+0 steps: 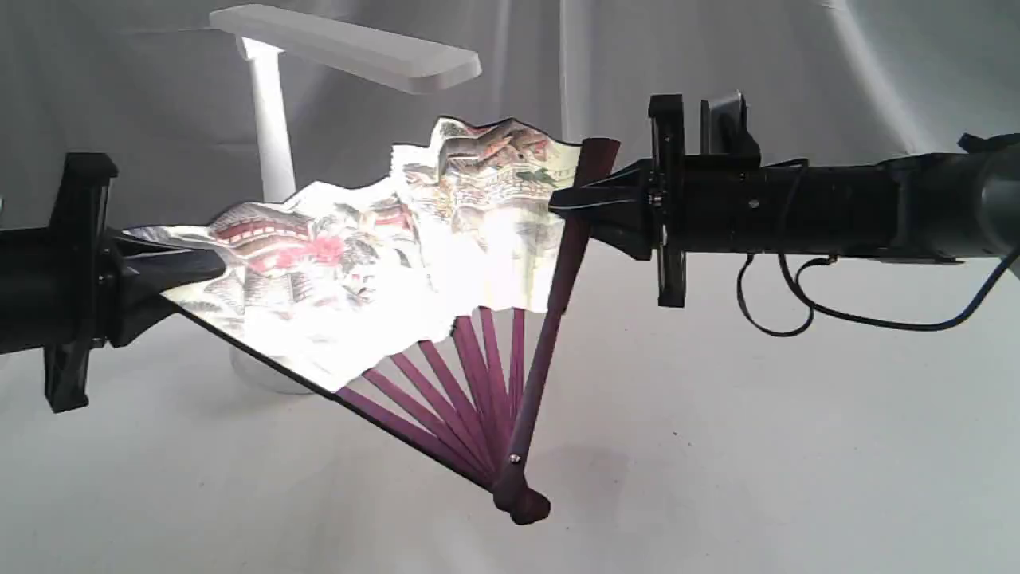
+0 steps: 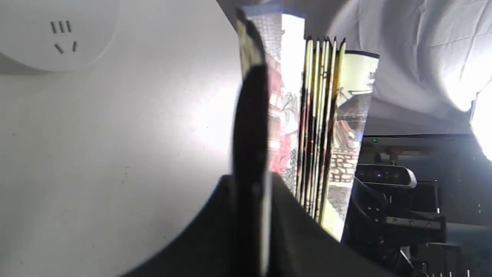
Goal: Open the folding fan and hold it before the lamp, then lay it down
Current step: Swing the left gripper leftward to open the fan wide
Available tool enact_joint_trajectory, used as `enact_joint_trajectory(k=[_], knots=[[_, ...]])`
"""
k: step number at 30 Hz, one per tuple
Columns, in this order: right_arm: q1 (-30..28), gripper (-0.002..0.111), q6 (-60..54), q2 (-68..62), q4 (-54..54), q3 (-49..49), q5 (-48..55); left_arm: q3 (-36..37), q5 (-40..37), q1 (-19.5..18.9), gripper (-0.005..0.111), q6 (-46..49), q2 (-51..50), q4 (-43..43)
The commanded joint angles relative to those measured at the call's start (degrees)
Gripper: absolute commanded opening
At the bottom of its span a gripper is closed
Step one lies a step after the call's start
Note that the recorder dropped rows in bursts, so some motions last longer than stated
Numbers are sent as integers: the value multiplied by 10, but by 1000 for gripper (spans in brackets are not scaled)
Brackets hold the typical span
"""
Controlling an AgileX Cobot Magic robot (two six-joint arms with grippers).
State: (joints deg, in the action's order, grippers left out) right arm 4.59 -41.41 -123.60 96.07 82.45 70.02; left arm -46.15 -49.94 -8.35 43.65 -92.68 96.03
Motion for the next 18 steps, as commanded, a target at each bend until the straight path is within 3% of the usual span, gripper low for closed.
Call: enact_joint_trajectory(k=[1,18], knots=[[-8,0,3,13,39,3,-1,23,18,-10,0,1,21,-104],[-15,0,16,13,39,3,-1,181,109,-10,0,13,196,-92]])
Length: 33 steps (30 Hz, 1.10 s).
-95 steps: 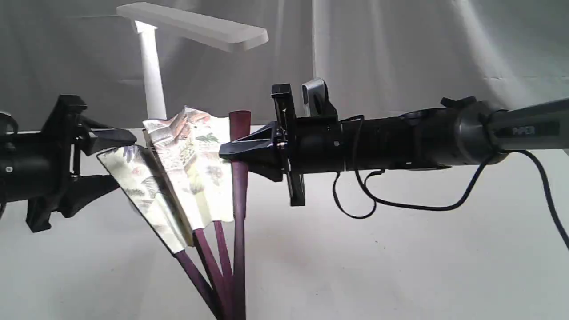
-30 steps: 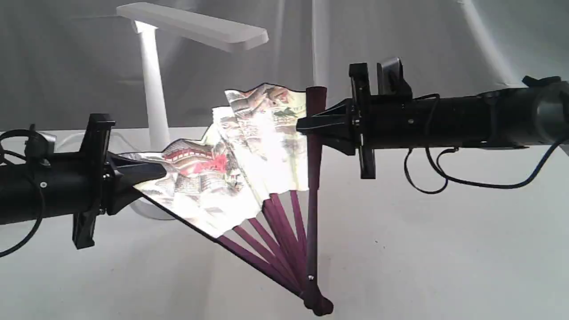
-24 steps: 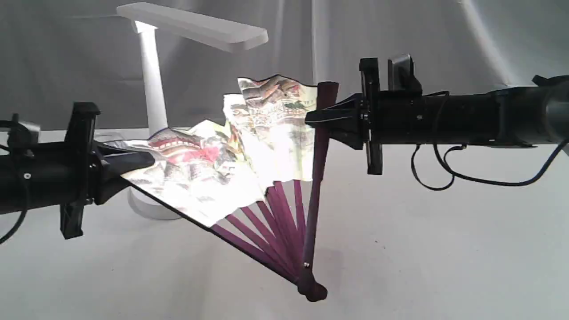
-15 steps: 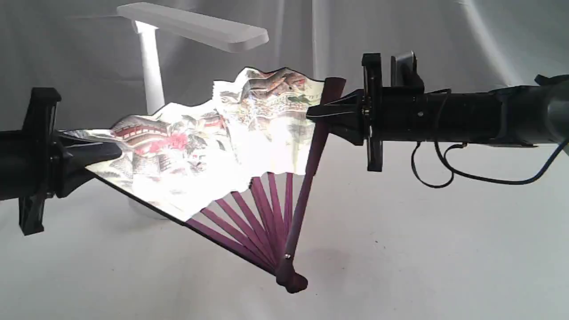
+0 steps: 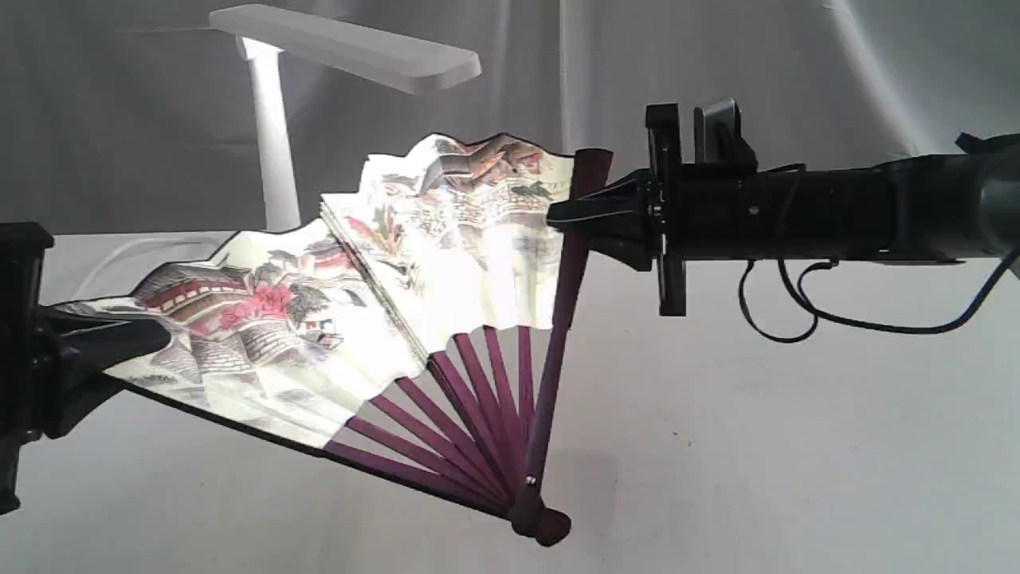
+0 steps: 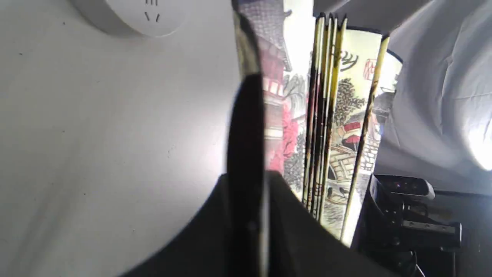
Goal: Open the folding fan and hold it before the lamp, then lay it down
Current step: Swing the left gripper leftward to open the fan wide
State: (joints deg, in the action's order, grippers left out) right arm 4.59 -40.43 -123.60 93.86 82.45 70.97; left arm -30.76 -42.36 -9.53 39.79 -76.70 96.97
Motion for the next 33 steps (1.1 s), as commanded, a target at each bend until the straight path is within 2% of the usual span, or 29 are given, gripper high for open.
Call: enact_joint_trajectory(k=[1,10,22,30,33], knots=[[-18,0,7,13,61,3,-10,34,38,1,0,50,47,-101],[-18,0,6,13,61,3,-10,95,50,1,0,22,128,-90],[-18,0,7,13,59,3,-10,132,51,1,0,-21,260,-93],[-20,0,18,13,61,3,-10,151,63,1,0,-100,327,-169],[-28,0,19,13,61,3,-10,167,63,1,0,-105,344,-167]])
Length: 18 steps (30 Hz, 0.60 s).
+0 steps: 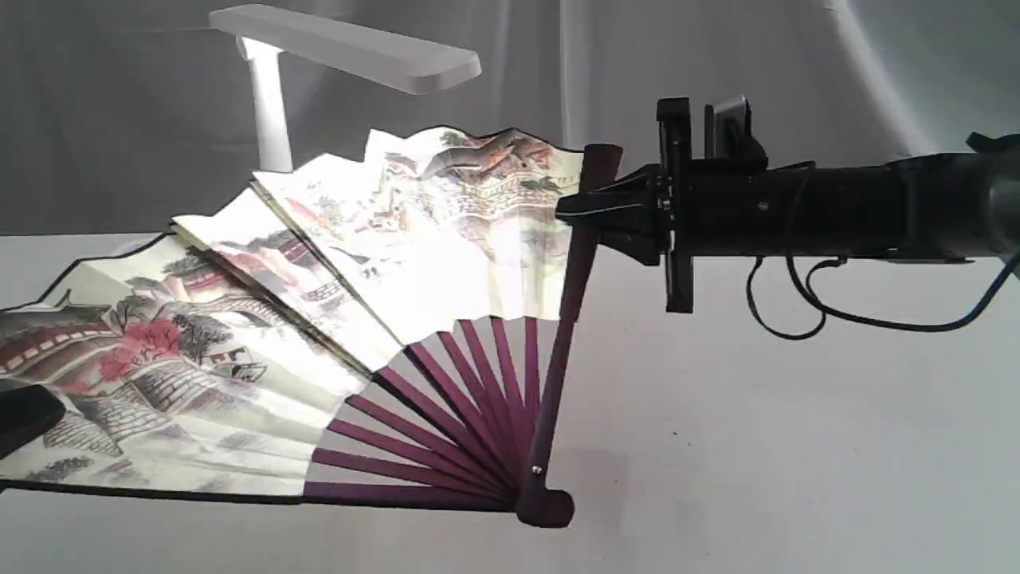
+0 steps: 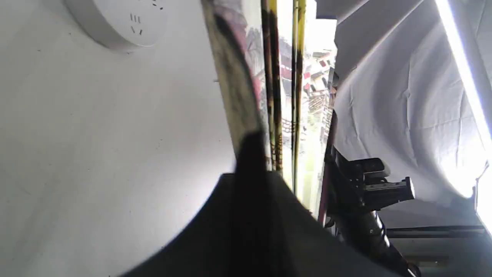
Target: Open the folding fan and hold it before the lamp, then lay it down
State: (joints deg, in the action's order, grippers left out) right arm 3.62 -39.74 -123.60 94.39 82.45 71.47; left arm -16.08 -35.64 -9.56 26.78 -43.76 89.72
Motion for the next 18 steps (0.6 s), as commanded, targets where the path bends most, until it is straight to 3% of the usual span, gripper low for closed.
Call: enact_joint_trajectory(k=[1,18], knots=[[-21,0,12,13,56,3,-15,23,-3,2,0,22,18,-94],[-78,0,23,13,56,3,-15,28,-2,2,0,3,46,-99]])
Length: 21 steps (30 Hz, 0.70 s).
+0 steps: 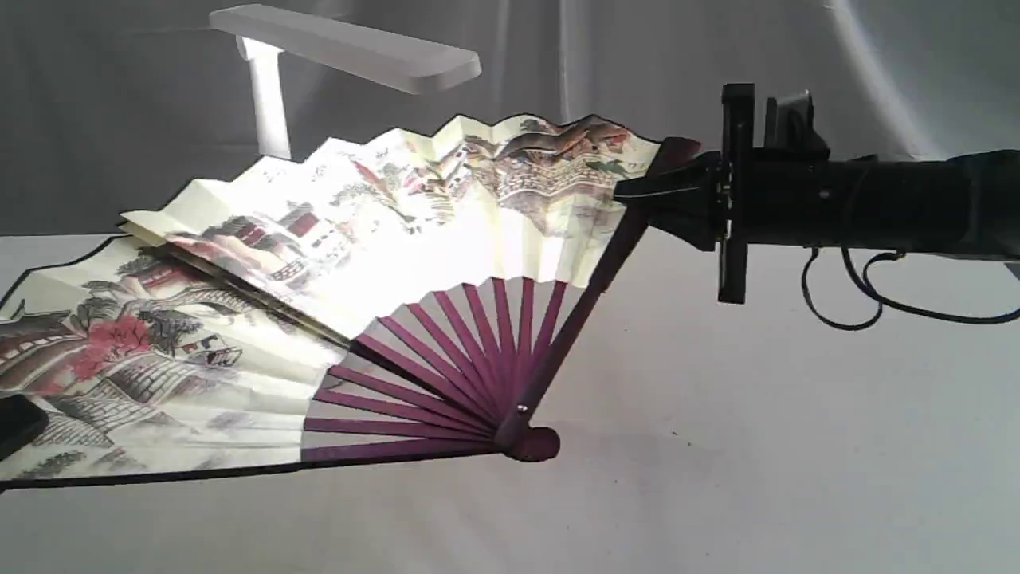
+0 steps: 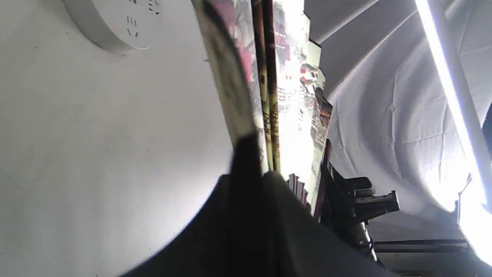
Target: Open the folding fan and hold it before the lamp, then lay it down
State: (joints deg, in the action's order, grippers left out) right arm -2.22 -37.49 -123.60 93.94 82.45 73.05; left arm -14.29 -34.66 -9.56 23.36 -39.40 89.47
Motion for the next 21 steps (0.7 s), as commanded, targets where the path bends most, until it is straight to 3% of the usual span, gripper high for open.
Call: enact_joint_trajectory(k=[1,21], knots=[[-22,0,0,13,60,3,-31,10,-12,2,0,38,2,-96],[-93,0,3,13,60,3,-34,10,-1,2,0,36,2,-96]])
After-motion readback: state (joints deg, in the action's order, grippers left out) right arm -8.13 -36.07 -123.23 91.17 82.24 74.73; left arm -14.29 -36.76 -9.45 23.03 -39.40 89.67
